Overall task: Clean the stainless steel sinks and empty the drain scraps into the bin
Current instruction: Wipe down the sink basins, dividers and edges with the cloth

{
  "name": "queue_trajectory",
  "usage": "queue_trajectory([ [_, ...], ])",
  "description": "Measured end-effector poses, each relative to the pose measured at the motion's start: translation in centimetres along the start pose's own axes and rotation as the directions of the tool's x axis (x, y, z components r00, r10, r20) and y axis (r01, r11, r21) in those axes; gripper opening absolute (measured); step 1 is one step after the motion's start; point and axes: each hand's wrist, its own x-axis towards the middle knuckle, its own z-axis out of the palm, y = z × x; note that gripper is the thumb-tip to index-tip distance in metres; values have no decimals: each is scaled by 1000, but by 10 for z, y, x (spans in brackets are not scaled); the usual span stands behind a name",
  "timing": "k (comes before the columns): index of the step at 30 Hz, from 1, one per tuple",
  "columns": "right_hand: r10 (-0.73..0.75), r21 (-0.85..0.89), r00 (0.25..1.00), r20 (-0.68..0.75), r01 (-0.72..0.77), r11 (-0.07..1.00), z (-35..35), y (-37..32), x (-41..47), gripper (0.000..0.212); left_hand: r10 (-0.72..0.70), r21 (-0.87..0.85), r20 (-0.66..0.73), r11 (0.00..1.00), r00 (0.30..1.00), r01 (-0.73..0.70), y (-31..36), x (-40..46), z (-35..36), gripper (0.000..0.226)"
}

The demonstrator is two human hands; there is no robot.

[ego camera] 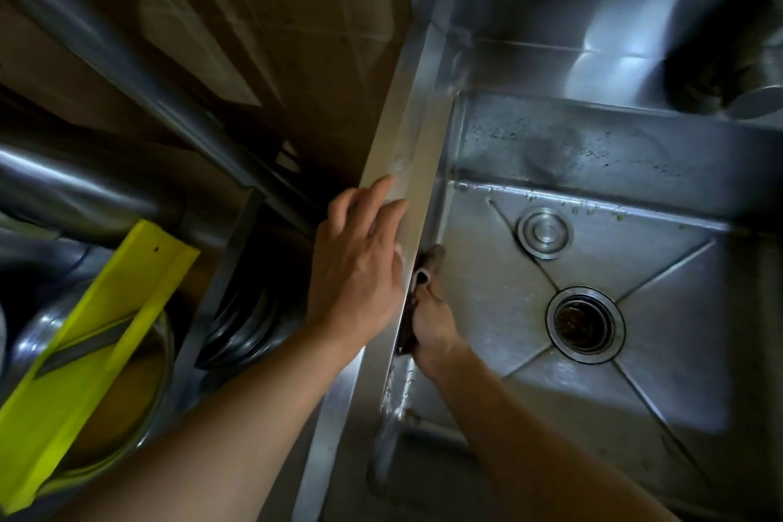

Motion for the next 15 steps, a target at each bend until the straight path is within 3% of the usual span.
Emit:
queue_trajectory([
  [2,24,16,998,61,-25,1000,9,-37,-55,51,3,-8,3,1000,1000,-3,0,0,-1,43],
  [3,26,22,994,104,-28,999,11,-45,-71,42,1,-16,-1,1000,1000,-1,1,0,-1,41],
  [5,-4,56,979,201,-7,998,6,-51,-97,40,-13,-28,-3,1000,1000,13,3,-1,-2,39],
  [8,-22,159,975,222,-14,987,10,-52,-111,41,-30,-39,0,999,1000,30,5,-2,-4,41],
  [15,162,61,986,-32,-159,985,11,-27,-57,37,10,-52,-27,999,1000,-12,2,-2,-1,40],
])
